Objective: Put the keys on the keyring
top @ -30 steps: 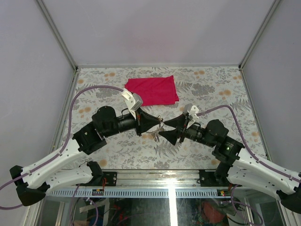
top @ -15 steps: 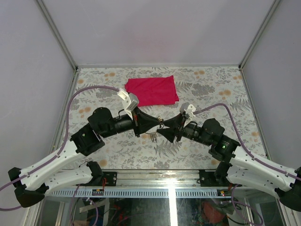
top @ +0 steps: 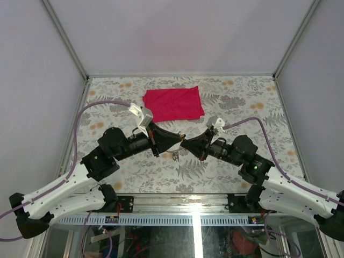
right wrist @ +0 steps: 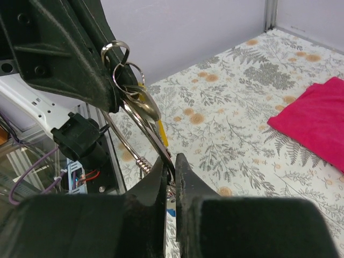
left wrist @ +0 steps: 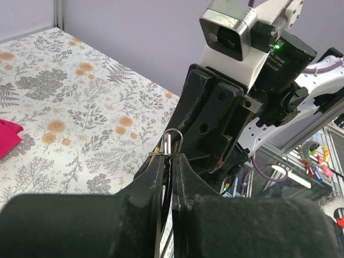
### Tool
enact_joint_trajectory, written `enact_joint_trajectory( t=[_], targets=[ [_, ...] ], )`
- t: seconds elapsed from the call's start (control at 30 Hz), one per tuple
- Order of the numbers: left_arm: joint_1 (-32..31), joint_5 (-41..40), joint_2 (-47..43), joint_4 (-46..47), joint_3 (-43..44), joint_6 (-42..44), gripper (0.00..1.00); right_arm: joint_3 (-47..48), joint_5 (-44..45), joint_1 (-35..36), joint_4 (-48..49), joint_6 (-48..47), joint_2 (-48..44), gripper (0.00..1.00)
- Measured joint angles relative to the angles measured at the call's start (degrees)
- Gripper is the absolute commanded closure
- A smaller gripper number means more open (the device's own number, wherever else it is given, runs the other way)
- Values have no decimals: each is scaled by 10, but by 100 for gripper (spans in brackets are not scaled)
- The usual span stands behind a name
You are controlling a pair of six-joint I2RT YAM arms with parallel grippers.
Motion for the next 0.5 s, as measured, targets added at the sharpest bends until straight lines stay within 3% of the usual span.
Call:
enact_joint_trajectory(
  t=[0.4, 0.5],
  targets=[
    [-8, -84, -8, 91, -64, -87, 94, 63, 32, -5, -123, 12, 10, 100],
    [-8, -95, -6, 100, -65, -96, 77, 85, 40, -5, -152, 15, 18, 100]
  ],
)
